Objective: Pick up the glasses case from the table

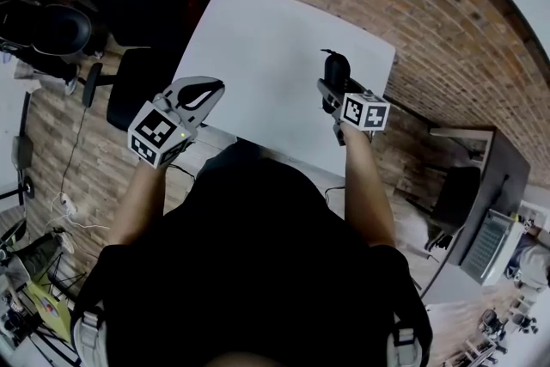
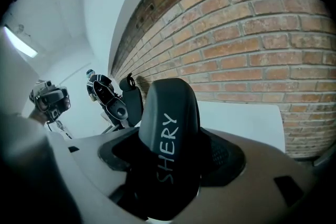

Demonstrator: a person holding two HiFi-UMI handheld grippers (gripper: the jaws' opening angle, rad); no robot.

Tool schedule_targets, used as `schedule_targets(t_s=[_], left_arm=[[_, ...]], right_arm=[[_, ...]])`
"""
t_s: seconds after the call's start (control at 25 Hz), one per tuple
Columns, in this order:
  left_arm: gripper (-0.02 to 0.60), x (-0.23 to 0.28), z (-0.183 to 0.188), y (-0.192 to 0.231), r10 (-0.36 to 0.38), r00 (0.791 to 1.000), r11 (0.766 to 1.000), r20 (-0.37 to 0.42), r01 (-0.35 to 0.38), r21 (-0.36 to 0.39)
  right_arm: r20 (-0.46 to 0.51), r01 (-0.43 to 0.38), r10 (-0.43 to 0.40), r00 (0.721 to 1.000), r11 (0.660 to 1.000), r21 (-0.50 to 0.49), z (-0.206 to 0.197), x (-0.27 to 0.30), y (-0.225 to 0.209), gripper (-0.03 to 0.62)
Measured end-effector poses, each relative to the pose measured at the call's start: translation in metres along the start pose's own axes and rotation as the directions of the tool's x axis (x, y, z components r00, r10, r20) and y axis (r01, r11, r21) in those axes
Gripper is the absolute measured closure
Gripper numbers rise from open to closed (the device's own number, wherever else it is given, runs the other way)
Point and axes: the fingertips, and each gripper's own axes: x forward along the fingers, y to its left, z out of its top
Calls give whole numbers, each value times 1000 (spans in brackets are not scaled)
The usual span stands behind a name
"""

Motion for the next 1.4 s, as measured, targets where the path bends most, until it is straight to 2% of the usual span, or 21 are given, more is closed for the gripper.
schedule_targets(t_s=[0.56,0.92,1.4], left_arm=[[557,-4,14,-51,-12,1000,1000,28,11,21],[557,-3,10,-81,-9,1000,1000,8,9,21],[557,-2,27,-109,-25,999,998,42,22,65]], right_arm=[[88,-18,22,996,999,-51,4,-69,14,256],[151,-18,30,988,996,-83,8,-118,20,256],[236,0,25,972,994,-106,10,-171,28,256]])
